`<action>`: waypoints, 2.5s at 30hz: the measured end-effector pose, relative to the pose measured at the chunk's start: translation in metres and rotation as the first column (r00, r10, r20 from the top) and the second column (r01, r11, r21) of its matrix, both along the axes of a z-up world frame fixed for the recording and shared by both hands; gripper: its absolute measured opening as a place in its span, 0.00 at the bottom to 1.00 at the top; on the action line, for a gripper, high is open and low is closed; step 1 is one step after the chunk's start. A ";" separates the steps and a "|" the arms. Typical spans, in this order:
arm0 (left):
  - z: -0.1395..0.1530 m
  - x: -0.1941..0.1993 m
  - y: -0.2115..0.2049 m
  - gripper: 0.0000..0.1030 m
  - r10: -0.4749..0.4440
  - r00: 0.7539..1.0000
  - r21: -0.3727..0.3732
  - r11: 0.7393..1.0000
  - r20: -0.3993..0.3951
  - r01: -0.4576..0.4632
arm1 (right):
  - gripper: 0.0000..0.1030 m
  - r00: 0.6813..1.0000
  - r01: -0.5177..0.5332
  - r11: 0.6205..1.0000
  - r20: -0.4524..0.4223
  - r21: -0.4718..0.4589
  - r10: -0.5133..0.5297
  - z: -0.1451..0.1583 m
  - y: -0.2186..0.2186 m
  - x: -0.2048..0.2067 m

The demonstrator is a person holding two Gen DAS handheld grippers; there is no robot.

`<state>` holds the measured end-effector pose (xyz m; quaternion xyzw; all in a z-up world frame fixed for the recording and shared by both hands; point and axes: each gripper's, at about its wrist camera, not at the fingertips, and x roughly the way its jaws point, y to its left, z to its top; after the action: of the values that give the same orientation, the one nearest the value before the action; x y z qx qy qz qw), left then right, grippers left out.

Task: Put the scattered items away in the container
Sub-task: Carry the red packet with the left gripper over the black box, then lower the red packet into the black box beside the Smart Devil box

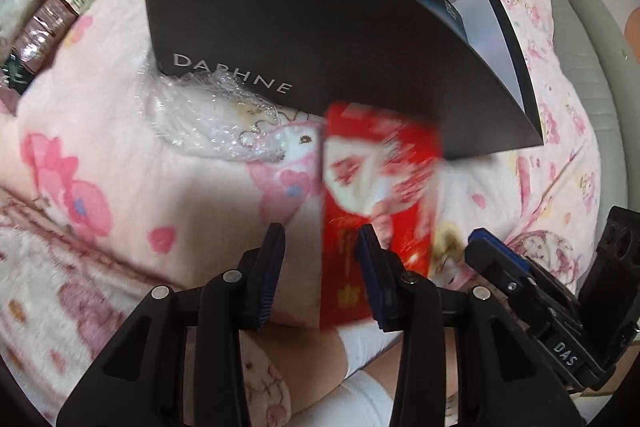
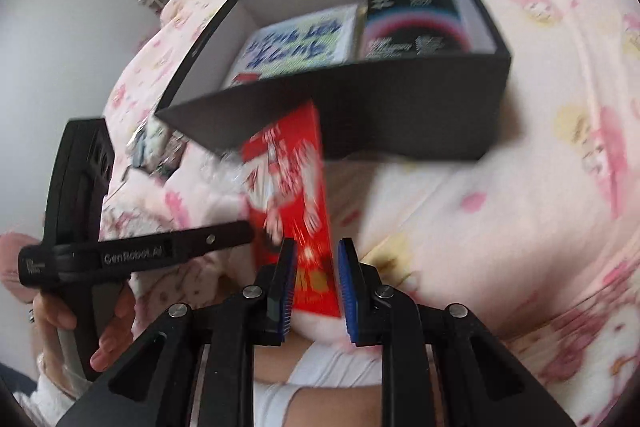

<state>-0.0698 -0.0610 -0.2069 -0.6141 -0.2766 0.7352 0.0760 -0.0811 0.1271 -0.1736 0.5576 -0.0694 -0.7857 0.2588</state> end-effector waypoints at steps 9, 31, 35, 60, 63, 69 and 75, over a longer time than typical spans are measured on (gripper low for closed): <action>-0.010 -0.014 0.008 0.47 -0.033 0.999 0.038 0.999 -0.004 0.033 | 0.18 0.996 0.003 0.997 0.084 0.083 -0.010 -0.037 -0.020 -0.012; 0.082 0.005 0.027 0.34 -0.175 0.964 -0.038 0.985 -0.200 0.171 | 0.25 1.000 0.009 0.998 -0.013 -0.067 -0.010 0.013 0.003 0.000; 0.126 0.026 0.035 0.34 -0.199 0.931 -0.058 0.980 -0.306 0.190 | 0.25 0.993 0.015 0.995 -0.118 -0.103 -0.027 0.054 0.018 0.009; 0.071 -0.165 0.057 0.34 -0.193 0.954 -0.107 0.979 -0.229 0.173 | 0.25 0.982 0.029 1.000 -0.184 0.003 -0.028 0.048 0.012 -0.150; 0.050 -0.172 0.060 0.35 -0.170 0.969 -0.056 0.985 -0.179 0.162 | 0.25 0.988 0.057 0.998 -0.146 0.016 -0.054 0.034 0.019 -0.154; 0.041 -0.174 0.067 0.34 -0.169 0.975 -0.126 0.980 -0.148 0.151 | 0.24 0.987 0.085 0.996 -0.137 0.006 -0.084 0.030 0.027 -0.156; 0.038 -0.167 0.066 0.34 -0.180 0.974 -0.133 0.978 -0.135 0.162 | 0.24 0.976 0.124 0.992 -0.179 -0.021 -0.126 0.045 0.041 -0.147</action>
<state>-0.2370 0.0047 -0.1692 -0.5836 -0.1709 0.7845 0.1218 -0.2286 0.1677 -0.1290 0.4778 -0.0845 -0.8471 0.2168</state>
